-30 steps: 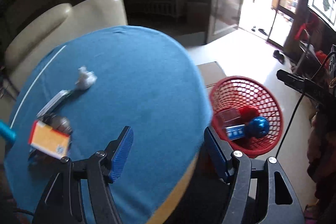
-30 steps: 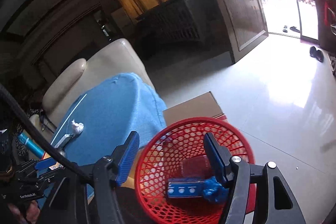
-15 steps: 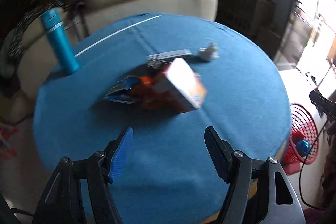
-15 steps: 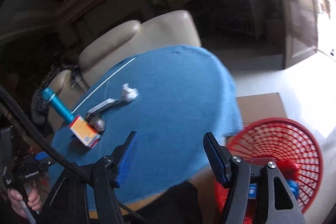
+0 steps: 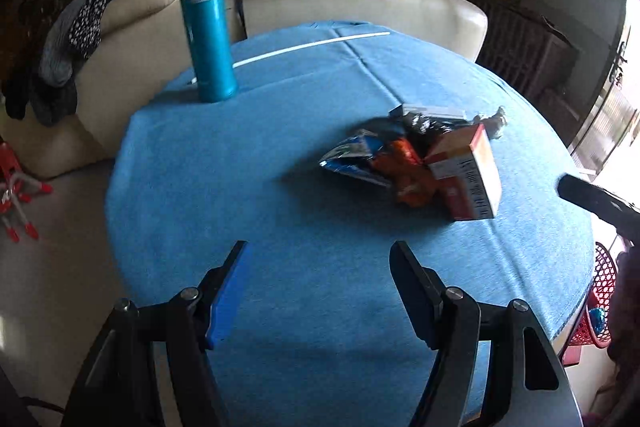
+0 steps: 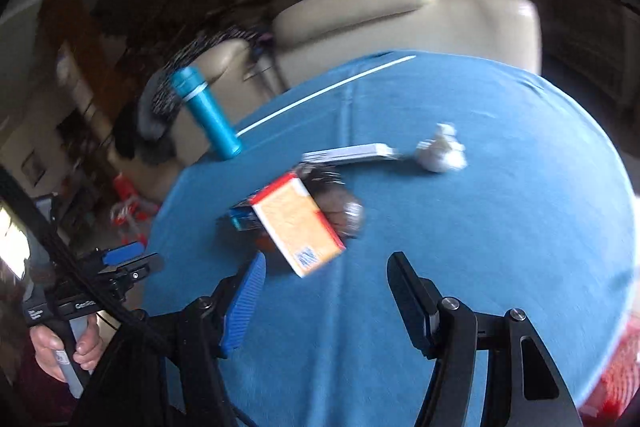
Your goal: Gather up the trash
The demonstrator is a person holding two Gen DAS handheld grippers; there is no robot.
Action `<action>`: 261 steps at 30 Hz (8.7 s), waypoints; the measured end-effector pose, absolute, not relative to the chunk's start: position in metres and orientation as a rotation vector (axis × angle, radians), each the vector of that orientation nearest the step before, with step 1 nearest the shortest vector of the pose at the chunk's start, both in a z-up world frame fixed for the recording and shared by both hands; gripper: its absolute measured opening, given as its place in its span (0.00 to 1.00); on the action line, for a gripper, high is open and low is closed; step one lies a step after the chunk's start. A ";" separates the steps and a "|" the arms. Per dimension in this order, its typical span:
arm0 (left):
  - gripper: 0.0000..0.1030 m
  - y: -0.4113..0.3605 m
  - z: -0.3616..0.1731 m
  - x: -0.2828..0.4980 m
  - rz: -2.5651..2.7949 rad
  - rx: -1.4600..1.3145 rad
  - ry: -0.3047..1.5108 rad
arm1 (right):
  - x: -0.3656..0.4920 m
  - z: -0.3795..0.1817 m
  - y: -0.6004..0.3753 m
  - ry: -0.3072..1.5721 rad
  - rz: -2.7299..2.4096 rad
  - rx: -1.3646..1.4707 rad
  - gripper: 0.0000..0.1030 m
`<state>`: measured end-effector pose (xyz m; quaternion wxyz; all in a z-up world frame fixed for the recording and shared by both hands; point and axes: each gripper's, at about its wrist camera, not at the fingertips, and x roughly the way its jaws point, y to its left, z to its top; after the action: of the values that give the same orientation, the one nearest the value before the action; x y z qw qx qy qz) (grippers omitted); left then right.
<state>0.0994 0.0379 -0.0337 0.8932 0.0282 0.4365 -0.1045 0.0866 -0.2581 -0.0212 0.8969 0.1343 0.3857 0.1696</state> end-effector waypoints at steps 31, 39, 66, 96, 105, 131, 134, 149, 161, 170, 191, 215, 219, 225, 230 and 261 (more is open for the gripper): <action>0.73 0.021 -0.069 0.256 -0.487 -0.035 1.057 | 0.076 -0.046 -0.287 0.925 0.307 0.432 0.52; 0.54 -0.008 -0.095 0.278 -0.552 -0.035 1.156 | 0.070 -0.045 -0.295 0.911 0.277 0.471 0.52; 0.48 0.017 -0.019 0.136 -0.327 0.014 0.838 | 0.039 -0.037 -0.274 0.840 0.338 0.471 0.52; 0.48 -0.066 0.010 0.052 -0.264 0.268 0.727 | -0.015 -0.007 -0.303 0.706 0.300 0.486 0.52; 0.48 -0.085 0.008 0.045 -0.272 0.314 0.720 | -0.023 -0.012 -0.316 0.701 0.286 0.512 0.52; 0.49 -0.116 0.008 0.033 -0.295 0.383 0.710 | -0.044 -0.013 -0.340 0.670 0.264 0.554 0.52; 0.49 -0.119 0.008 0.032 -0.297 0.388 0.711 | -0.046 -0.013 -0.342 0.668 0.262 0.559 0.52; 0.49 -0.134 0.006 0.028 -0.312 0.417 0.715 | -0.057 -0.016 -0.357 0.661 0.238 0.591 0.52; 0.49 -0.146 0.006 0.022 -0.332 0.439 0.708 | -0.066 -0.017 -0.366 0.653 0.214 0.608 0.52; 0.49 -0.157 0.006 0.018 -0.349 0.451 0.704 | -0.074 -0.018 -0.376 0.647 0.198 0.620 0.52; 0.49 -0.182 0.007 0.008 -0.383 0.493 0.692 | -0.094 -0.019 -0.397 0.628 0.159 0.650 0.52; 0.49 -0.193 0.007 0.004 -0.414 0.519 0.684 | -0.103 -0.018 -0.403 0.620 0.134 0.658 0.52; 0.49 -0.194 0.006 0.004 -0.415 0.522 0.684 | -0.104 -0.018 -0.404 0.619 0.131 0.661 0.52; 0.49 -0.197 0.005 0.003 -0.422 0.527 0.683 | -0.105 -0.019 -0.405 0.618 0.125 0.664 0.52; 0.49 -0.199 0.004 0.002 -0.427 0.534 0.684 | -0.105 -0.020 -0.406 0.618 0.120 0.669 0.52; 0.49 -0.223 -0.004 -0.009 -0.464 0.591 0.675 | -0.114 -0.026 -0.422 0.607 0.090 0.707 0.52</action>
<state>-0.0087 -0.2232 -0.0037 0.8752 0.2831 0.3233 -0.2223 -0.1139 -0.4218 -0.0259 0.8924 0.3409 0.2924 0.0432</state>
